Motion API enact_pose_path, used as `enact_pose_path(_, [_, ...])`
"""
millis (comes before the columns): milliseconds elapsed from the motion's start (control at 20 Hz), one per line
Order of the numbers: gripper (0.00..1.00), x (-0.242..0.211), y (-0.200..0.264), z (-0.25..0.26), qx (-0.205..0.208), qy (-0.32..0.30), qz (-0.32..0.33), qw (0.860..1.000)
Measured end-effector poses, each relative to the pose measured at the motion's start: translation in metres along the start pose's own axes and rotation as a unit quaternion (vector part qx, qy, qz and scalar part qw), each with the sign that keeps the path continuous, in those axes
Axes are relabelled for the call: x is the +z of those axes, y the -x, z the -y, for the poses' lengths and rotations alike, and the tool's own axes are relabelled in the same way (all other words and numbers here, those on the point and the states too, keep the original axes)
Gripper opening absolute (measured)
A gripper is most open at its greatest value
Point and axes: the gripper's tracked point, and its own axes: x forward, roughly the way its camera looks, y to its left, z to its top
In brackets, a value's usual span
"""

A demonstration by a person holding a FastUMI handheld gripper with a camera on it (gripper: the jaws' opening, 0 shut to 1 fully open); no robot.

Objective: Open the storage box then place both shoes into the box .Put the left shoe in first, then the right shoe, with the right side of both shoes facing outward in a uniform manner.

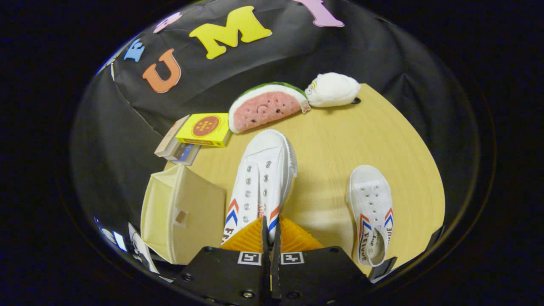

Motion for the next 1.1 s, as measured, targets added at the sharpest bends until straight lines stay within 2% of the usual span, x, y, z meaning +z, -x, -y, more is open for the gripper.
enact_pose_path(150, [0.02,0.019,0.017,-0.051,0.019,0.003,0.028,0.999])
enact_pose_path(300, [0.02,0.019,0.023,-0.110,0.043,0.014,0.037,0.998])
enact_pose_path(650, [0.02,-0.020,0.000,-0.225,0.088,0.056,0.014,0.994])
enact_pose_path(850, [0.02,-0.049,-0.021,-0.257,0.092,0.056,-0.015,0.994])
enact_pose_path(1100, [0.02,-0.080,-0.048,-0.271,0.076,0.049,-0.044,0.995])
